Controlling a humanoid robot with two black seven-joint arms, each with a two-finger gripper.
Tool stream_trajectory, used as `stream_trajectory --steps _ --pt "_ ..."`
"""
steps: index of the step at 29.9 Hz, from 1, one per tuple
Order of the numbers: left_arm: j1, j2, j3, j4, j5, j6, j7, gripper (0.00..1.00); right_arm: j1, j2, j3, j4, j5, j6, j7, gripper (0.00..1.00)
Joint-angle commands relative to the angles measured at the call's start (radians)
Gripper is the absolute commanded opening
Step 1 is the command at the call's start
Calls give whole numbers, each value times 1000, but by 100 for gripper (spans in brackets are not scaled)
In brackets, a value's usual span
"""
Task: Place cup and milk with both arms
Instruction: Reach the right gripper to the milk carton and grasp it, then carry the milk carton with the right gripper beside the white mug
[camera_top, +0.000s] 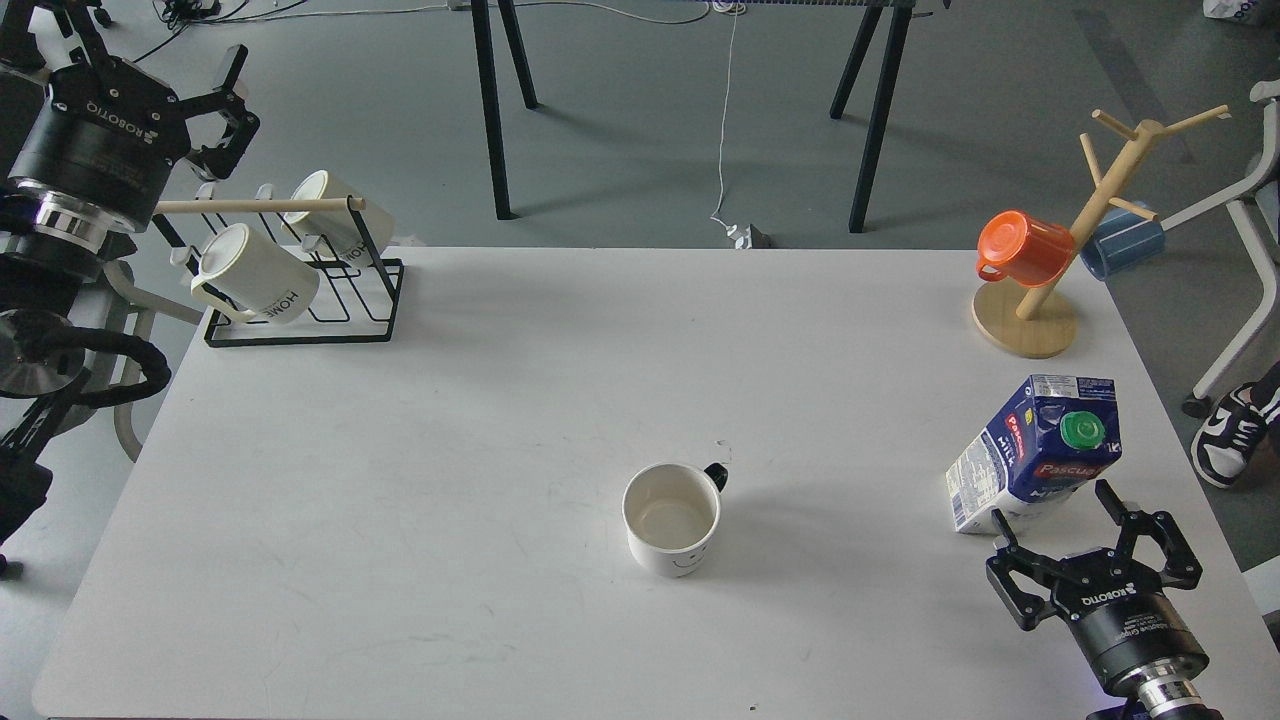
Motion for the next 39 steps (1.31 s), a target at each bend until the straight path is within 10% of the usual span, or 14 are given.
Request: stream_trajectory --steps 1,18,28,39 --pt "0 3 0 0 -2 0 4 100 2 -1 14 2 2 0 0 100" --pt "0 8 9 0 9 0 8 100 120 60 -1 -121 -1 0 -8 100" --pt "0 15 11 5 9 2 6 100 166 111 7 -164 -4 0 0 66" --pt "-2 18 11 21 11 5 9 100 160 131 -36 -109 -8 0 -8 66"
